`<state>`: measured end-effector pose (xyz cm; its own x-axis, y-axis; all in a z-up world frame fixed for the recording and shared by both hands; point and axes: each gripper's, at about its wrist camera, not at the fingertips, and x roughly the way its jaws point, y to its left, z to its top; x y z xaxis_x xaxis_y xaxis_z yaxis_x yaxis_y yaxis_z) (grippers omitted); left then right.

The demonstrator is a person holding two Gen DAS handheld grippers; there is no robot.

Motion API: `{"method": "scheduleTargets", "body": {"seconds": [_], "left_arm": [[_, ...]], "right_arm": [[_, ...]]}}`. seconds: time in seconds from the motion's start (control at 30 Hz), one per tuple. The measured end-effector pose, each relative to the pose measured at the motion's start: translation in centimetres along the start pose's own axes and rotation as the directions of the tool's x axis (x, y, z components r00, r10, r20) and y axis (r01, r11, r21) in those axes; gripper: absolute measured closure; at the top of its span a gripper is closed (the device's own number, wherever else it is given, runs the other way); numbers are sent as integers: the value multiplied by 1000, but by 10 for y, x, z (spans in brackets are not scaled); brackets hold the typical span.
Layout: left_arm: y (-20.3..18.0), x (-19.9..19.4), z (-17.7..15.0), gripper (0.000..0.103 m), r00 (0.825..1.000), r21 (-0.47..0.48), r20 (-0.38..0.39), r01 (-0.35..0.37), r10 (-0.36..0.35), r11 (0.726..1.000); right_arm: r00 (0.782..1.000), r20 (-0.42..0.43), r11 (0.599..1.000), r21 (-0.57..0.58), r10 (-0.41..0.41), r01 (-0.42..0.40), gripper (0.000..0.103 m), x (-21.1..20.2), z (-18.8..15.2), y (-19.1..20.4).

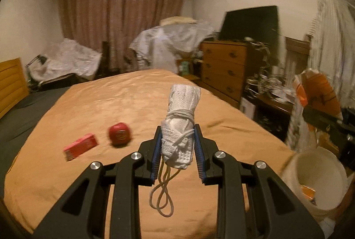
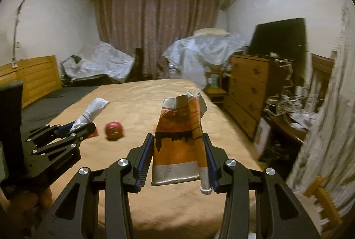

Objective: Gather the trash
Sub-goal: 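Lift and carry the white cloth and orange wrapper with both tools to the bucket, then open both tools over the bucket to drop the cloth and wrapper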

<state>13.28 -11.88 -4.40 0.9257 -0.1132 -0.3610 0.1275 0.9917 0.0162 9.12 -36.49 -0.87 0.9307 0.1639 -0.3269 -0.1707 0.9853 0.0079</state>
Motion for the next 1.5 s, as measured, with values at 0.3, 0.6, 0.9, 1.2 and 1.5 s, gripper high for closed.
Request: {"method": "scheduleTargets", "body": {"seconds": [0.3, 0.6, 0.9, 1.2, 1.5], "left_arm": [[-85, 9, -1, 77, 981, 83, -62, 186, -181, 979], [-161, 27, -10, 77, 926, 143, -195, 353, -323, 925], [-228, 50, -24, 77, 822, 228, -394, 520, -411, 823], [-265, 79, -45, 77, 711, 269, -581, 626, -396, 732], [-267, 97, -49, 76, 704, 277, -607, 623, -369, 732]], "right_arm": [[987, -84, 989, 42, -140, 144, 58, -49, -15, -112], [955, -238, 973, 107, -177, 207, 58, -74, -38, -214], [861, -502, 974, 141, -86, 180, 58, -49, -72, -268], [754, -655, 969, 211, 41, 130, 58, -12, -98, -290], [741, -669, 966, 224, 57, 127, 58, -6, -113, -294]]}}
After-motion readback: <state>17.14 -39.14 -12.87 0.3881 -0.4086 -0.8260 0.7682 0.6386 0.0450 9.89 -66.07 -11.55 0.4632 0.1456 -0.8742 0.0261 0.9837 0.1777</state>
